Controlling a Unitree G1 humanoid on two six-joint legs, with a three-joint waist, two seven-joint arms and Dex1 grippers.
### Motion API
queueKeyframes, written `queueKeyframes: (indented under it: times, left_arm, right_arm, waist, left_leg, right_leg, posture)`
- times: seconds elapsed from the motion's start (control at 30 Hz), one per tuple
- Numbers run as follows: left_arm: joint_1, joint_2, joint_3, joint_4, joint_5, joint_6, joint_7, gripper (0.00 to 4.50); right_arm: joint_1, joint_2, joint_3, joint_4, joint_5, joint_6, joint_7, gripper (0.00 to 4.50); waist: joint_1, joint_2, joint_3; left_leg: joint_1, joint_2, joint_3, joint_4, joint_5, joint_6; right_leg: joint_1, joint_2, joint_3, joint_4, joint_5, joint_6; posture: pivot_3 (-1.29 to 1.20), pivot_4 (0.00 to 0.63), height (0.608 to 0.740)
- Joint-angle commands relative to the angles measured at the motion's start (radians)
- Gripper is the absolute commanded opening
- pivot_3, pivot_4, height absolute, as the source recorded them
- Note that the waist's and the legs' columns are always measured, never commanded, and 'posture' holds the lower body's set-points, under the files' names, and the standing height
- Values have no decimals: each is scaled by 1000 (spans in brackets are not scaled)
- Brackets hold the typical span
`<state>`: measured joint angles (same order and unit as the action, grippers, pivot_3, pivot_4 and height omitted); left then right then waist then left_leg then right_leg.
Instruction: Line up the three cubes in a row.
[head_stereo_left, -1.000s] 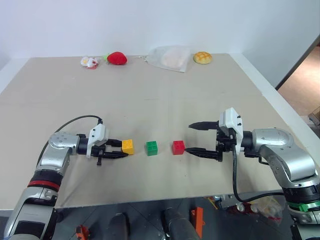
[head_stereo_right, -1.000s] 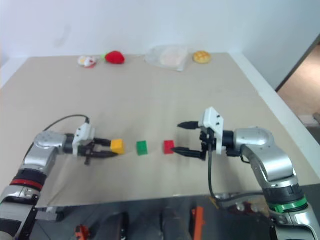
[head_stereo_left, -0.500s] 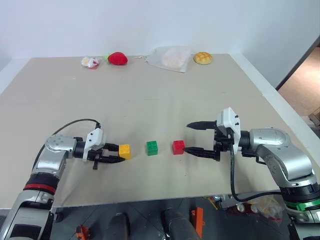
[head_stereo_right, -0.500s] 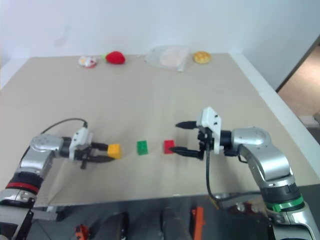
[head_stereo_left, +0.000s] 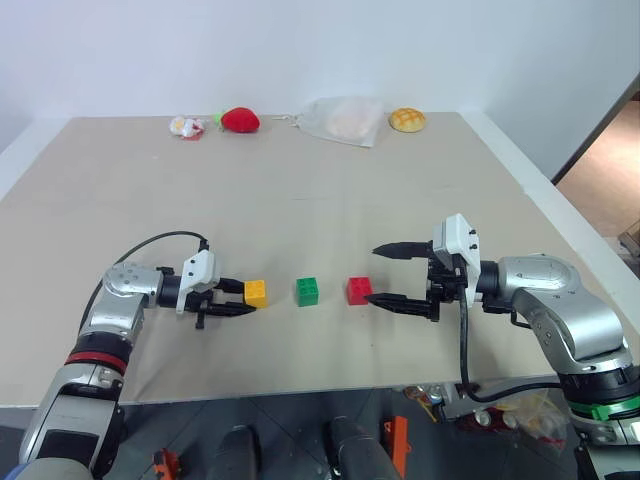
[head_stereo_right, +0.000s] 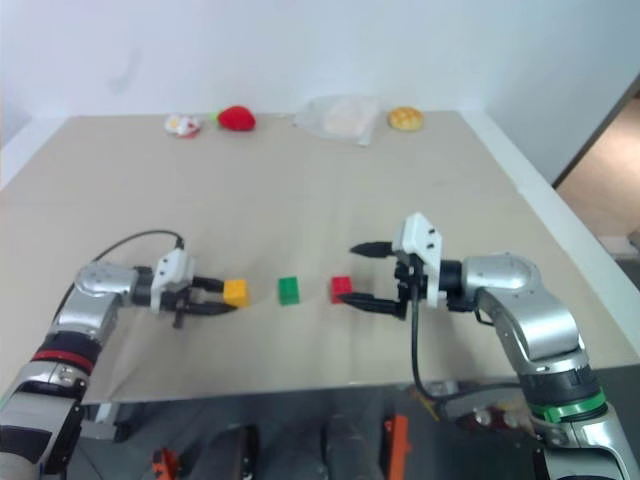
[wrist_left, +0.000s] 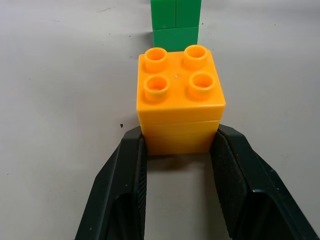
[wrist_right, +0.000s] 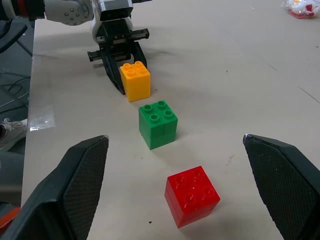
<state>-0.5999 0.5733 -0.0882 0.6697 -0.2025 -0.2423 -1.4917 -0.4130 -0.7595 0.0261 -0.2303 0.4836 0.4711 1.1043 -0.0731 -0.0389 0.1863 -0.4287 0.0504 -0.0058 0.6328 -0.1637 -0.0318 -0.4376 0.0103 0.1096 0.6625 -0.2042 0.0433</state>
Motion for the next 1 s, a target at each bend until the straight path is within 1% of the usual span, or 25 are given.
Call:
queueKeyframes:
  times: [0.03,0.07,0.13,0.23,0.33,0.43,0.5,0.57,0.63,0.7,0.8,0.9,1.0]
  left_arm:
    - [-17,4,3,-4,-1,-2,-5,1769]
    - [-17,6,1,-5,-1,7,-11,2292]
    - [-14,9,1,-9,1,3,-12,2871]
    - [-7,18,16,-25,-8,11,-5,3900]
    - [10,40,32,-58,-21,30,-10,3900]
    - [53,90,66,-130,-68,102,-35,3900]
    - [100,143,87,-193,-98,148,-55,3900]
    - [170,220,123,-266,-128,202,-79,3900]
    - [232,282,153,-326,-143,244,-71,3900]
    - [281,317,192,-375,-165,296,-35,3900]
    - [342,337,252,-444,-207,390,31,3900]
    - [396,317,330,-522,-238,468,151,3900]
    - [421,280,380,-586,-222,525,326,3900]
  right_arm:
    - [-19,-2,-17,-16,6,-2,-5,4500]
    - [-19,-2,-17,-17,6,-2,-5,4500]
    - [-18,-2,-18,-17,7,-2,-5,4500]
    - [-19,-3,-21,-13,6,-2,-6,4500]
    - [-18,-4,-24,-15,9,-1,-6,4500]
    - [-17,-6,-26,-13,8,-2,-5,4500]
    - [-18,-9,-30,-11,10,-3,0,4500]
    - [-26,-13,-32,4,6,-10,6,4500]
    - [-35,-15,-33,19,1,-18,11,4500]
    - [-42,-14,-34,35,-1,-26,13,4500]
    - [-36,-17,-29,60,-12,-39,17,4500]
    - [2,-33,-32,109,-33,-56,32,4500]
    - [47,-51,-50,158,-53,-84,37,4500]
  waist:
    - [0,0,0]
    - [0,0,0]
    - [0,0,0]
    - [-1,0,0]
    - [-1,0,0]
    - [-6,0,0]
    - [-7,0,0]
    - [-11,0,0]
    - [-11,0,0]
    - [-10,0,0]
    - [-4,0,0]
    - [-2,0,0]
    - [0,0,0]
  left_leg:
    - [0,0,0,0,0,0]
    - [0,0,0,0,0,0]
    - [-1,0,0,0,0,0]
    - [-2,0,0,-1,-1,-1]
    - [-3,0,0,-5,-2,-1]
    - [-3,0,-1,-9,-3,-1]
    - [-2,1,-1,-11,-3,-1]
    - [-1,1,-1,-13,-3,-1]
    - [0,2,-1,-14,-3,-1]
    - [0,2,-1,-13,-3,-1]
    - [0,2,-1,-12,-3,-1]
    - [0,2,1,-11,-3,-2]
    - [0,2,1,-10,-3,-2]
  right_leg:
    - [0,0,0,0,0,0]
    - [0,0,0,0,0,0]
    - [0,0,0,0,1,1]
    - [-1,0,0,0,1,2]
    - [-3,1,0,0,-2,3]
    - [-4,1,0,0,-4,3]
    - [-4,2,0,1,-4,3]
    - [-5,2,0,1,-5,0]
    - [-5,2,-1,1,-7,-2]
    - [-5,2,-1,2,-7,-2]
    - [-4,1,-2,2,-7,-2]
    - [-3,0,-2,2,-7,-2]
    - [-3,-1,-3,2,-7,-2]
  posture:
    - [0,150,739]
    - [0,150,739]
    - [0,150,739]
    - [0,150,739]
    - [0,150,739]
    - [0,150,739]
    - [0,150,739]
    - [0,150,739]
    - [0,150,739]
    - [0,150,739]
    - [0,150,739]
    - [0,150,739]
    - [0,150,739]
